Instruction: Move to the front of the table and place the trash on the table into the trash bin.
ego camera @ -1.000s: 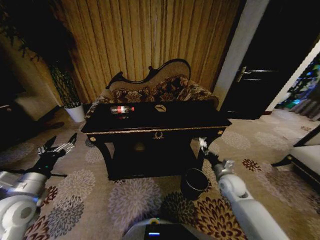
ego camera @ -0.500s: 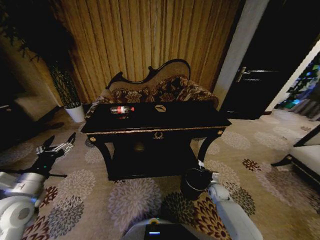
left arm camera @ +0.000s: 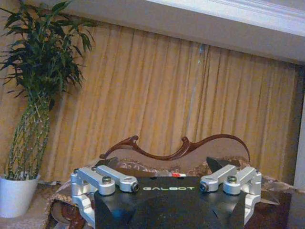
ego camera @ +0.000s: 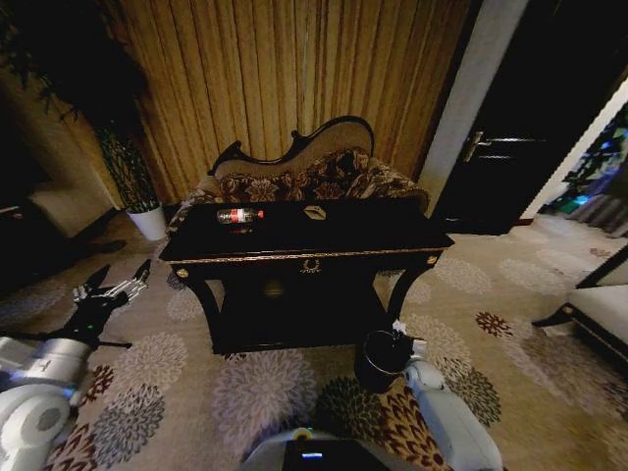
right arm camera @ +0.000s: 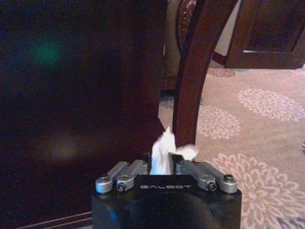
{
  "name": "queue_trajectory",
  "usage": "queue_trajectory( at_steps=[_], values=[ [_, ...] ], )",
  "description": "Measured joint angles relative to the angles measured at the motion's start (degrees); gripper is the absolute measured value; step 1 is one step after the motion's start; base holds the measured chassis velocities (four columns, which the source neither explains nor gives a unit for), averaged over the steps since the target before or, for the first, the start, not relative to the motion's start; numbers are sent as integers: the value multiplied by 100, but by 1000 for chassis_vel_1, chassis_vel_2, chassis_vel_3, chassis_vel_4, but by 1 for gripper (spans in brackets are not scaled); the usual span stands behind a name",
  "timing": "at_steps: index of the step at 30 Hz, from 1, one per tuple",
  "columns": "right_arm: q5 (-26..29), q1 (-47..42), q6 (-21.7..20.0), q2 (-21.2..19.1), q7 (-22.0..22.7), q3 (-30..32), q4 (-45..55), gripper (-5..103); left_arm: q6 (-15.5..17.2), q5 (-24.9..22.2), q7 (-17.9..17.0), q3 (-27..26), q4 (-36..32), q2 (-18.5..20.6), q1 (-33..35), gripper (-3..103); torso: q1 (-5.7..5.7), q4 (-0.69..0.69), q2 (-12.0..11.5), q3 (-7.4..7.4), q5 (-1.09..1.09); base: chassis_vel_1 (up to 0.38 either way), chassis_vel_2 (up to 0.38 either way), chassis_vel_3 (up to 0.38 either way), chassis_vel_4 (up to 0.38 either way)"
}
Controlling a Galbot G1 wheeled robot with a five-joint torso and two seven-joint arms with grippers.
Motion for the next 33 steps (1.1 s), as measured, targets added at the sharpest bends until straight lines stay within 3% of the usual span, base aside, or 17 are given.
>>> queue_trajectory(
  at_steps=[2,8,9,12,14,16,22,33],
  values=[
    [-3,0,7,-2,4,-1,15,27,-1,0,19,0,4,-5,1,100,0,0,0,0,0,0,0,0,0],
    [-3,-19,14,-33,13,-2,119,54,-4,2,48,14,-4,-26,-2,100,0,0,0,0,0,0,0,0,0],
    [-3,-19,14,-33,13,-2,119,54,-4,2,48,14,-4,-26,-2,100,0,0,0,0,0,0,0,0,0],
    [12,-48,14,-43,18,2,201,71,-6,2,49,12,-4,-25,-2,100,0,0,0,0,0,0,0,0,0],
    [15,-57,14,-45,18,2,219,71,-7,2,50,11,-4,-24,0,100,0,0,0,0,0,0,0,0,0],
    [17,-71,14,-48,19,2,242,81,-9,2,50,6,-4,-23,3,100,0,0,0,0,0,0,0,0,0],
    [28,-107,6,-50,23,3,330,100,-19,2,53,-5,4,-32,9,100,0,0,0,0,0,0,0,0,0],
    [33,-129,-6,-42,28,5,342,100,-35,-1,59,-5,50,-31,6,100,0,0,0,0,0,0,0,0,0]
  ],
)
